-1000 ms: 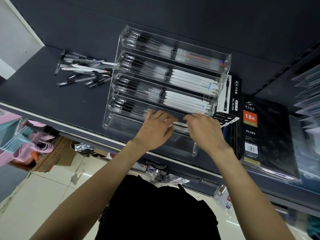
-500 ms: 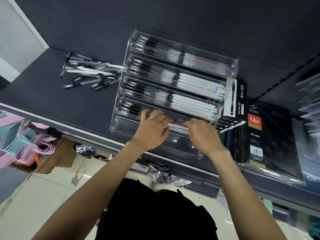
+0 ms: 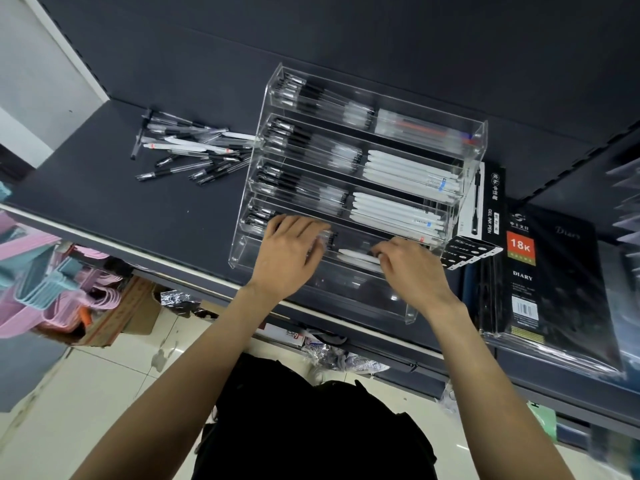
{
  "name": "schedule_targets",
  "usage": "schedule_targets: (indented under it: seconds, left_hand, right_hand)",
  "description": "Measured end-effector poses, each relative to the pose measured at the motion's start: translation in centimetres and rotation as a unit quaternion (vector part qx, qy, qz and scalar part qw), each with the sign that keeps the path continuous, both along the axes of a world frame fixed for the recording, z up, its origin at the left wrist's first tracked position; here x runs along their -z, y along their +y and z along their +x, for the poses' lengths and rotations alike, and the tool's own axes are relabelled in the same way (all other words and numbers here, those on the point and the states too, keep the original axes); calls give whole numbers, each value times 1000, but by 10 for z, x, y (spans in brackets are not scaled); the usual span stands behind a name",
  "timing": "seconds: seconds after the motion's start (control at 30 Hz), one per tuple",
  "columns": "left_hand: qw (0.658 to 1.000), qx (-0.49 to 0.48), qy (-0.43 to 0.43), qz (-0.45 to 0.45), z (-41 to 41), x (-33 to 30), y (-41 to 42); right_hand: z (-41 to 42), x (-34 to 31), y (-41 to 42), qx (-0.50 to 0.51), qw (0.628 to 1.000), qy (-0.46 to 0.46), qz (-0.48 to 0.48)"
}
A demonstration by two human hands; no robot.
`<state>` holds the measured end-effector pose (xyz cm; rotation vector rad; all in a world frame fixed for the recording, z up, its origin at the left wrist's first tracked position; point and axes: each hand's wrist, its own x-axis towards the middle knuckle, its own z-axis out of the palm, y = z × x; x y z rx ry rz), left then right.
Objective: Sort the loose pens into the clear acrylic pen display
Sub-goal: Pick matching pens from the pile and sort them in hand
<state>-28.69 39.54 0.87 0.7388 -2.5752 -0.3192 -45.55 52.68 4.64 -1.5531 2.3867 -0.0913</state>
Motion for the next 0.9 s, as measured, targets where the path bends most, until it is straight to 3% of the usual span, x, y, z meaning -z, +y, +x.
schedule_targets:
  seconds: [0.17, 0.43, 0.57, 0.67, 0.8, 0.9]
  left_hand:
    - [998, -1, -65, -9, 19, 10, -14]
    - [999, -6, -51, -18, 18, 8, -14]
    - [1000, 27, 13, -5, 24, 0, -18]
    - [996, 17, 89, -17, 44, -17, -28]
    - [980, -83, 179, -38, 105, -40, -66]
    - [959, -193, 208, -1, 154, -42, -111]
  right_hand:
    - [6, 0, -4, 11, 1000, -3, -26]
    - [23, -13, -6, 15, 994, 7, -105]
    - [40, -27, -16, 0, 980, 13, -199]
    - [62, -39, -40, -26, 961, -39, -272]
    - [110, -46, -94, -81, 940, -117, -311]
    - [150, -37, -146, -120, 941, -129, -290]
